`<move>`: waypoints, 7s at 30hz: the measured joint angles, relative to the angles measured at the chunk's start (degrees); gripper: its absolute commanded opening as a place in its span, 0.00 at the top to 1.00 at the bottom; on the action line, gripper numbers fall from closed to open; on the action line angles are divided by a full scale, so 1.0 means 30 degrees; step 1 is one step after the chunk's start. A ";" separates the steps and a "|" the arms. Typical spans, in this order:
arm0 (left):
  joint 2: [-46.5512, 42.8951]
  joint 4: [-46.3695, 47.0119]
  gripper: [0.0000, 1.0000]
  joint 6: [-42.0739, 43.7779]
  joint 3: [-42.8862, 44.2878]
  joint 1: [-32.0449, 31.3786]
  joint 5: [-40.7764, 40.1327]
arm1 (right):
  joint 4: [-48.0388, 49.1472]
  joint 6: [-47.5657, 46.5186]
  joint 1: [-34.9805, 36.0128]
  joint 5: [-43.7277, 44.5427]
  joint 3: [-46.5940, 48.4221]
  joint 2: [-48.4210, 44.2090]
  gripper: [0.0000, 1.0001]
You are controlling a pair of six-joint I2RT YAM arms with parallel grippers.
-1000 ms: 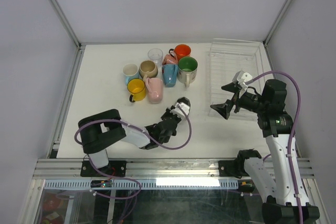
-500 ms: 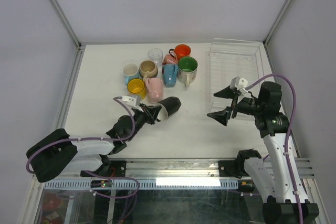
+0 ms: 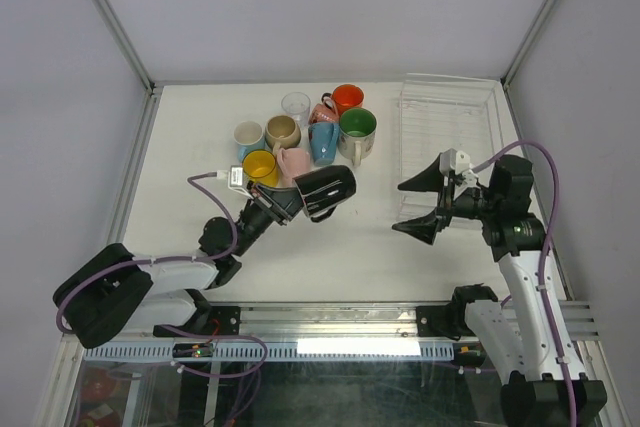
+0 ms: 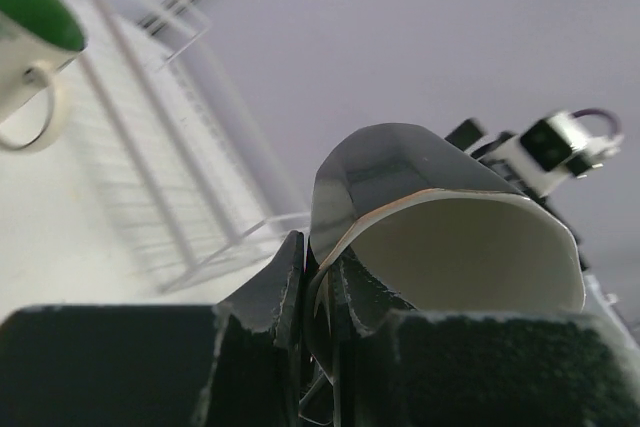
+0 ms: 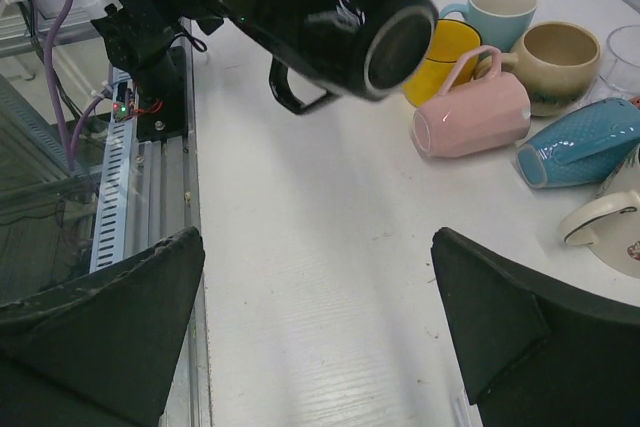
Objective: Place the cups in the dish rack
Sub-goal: Pick up the cup at the center of the board, then turn the cup upside down in the dish rack, then pick up the cup at the center of the board.
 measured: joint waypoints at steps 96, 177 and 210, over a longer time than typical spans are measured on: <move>-0.4539 -2.0502 0.01 0.8881 1.1621 0.1260 0.3534 | 0.8342 1.3675 -0.3330 0.1982 0.3432 0.3322 1.00; -0.8466 -3.0432 0.01 1.7515 1.0819 0.2273 -0.0925 | -0.1931 0.2200 -0.6215 1.9802 1.8251 2.3722 0.29; -0.4401 -2.6389 0.16 0.9967 0.9887 0.2419 -0.2324 | 0.7868 1.0542 -0.6397 0.1851 -0.0372 0.1421 0.21</move>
